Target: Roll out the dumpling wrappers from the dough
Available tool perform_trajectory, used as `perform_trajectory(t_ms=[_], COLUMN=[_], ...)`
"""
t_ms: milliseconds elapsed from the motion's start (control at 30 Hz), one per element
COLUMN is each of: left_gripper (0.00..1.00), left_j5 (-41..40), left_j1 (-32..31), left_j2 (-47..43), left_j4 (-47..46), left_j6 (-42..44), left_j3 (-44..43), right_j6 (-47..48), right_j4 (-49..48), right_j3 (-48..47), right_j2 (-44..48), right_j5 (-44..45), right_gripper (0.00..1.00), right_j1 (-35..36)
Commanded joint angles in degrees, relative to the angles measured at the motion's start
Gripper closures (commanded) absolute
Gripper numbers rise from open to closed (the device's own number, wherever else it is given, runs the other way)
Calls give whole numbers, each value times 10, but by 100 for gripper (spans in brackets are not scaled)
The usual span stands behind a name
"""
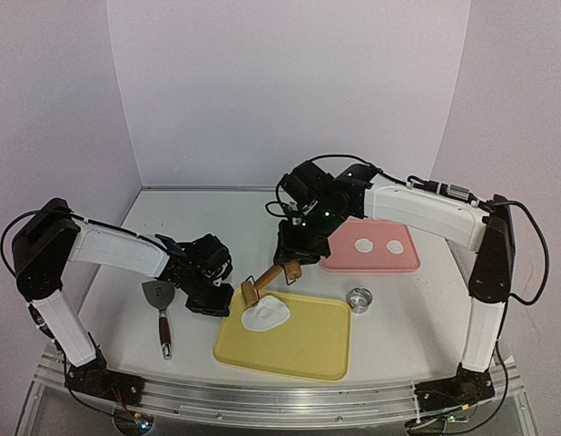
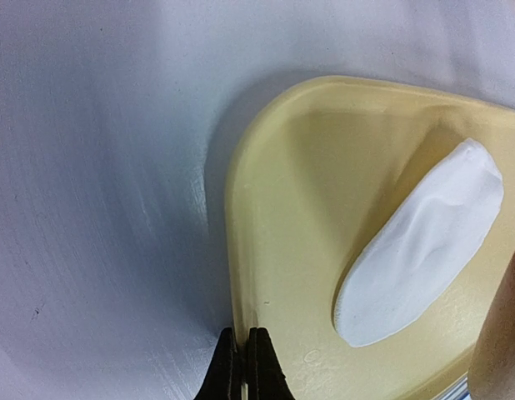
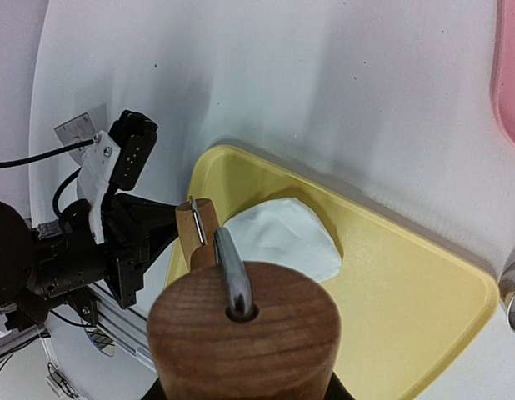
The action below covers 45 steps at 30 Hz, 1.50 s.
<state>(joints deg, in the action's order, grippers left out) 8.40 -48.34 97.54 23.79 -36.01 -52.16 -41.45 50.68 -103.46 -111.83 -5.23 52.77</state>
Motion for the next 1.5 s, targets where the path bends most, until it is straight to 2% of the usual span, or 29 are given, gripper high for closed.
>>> perform_trajectory(t_ms=[0, 567, 1033, 1467], left_gripper=[100, 100, 100, 100], left_j5=[-5, -4, -10, -13], left_j1=[0, 0, 0, 1], left_j2=[-8, -15, -29, -39], left_j4=[-7, -6, -1, 1], left_j6=[-2, -5, -10, -14], left_j3=[-21, -16, 5, 21], right_j6=[-37, -42, -53, -37], right_j4=[-1, -19, 17, 36], right_j3=[18, 46, 165, 251], right_j2=[13, -49, -16, 33], right_j5=[-20, -38, 100, 141], right_gripper=[100, 100, 100, 100], right_j1=[3, 2, -17, -63])
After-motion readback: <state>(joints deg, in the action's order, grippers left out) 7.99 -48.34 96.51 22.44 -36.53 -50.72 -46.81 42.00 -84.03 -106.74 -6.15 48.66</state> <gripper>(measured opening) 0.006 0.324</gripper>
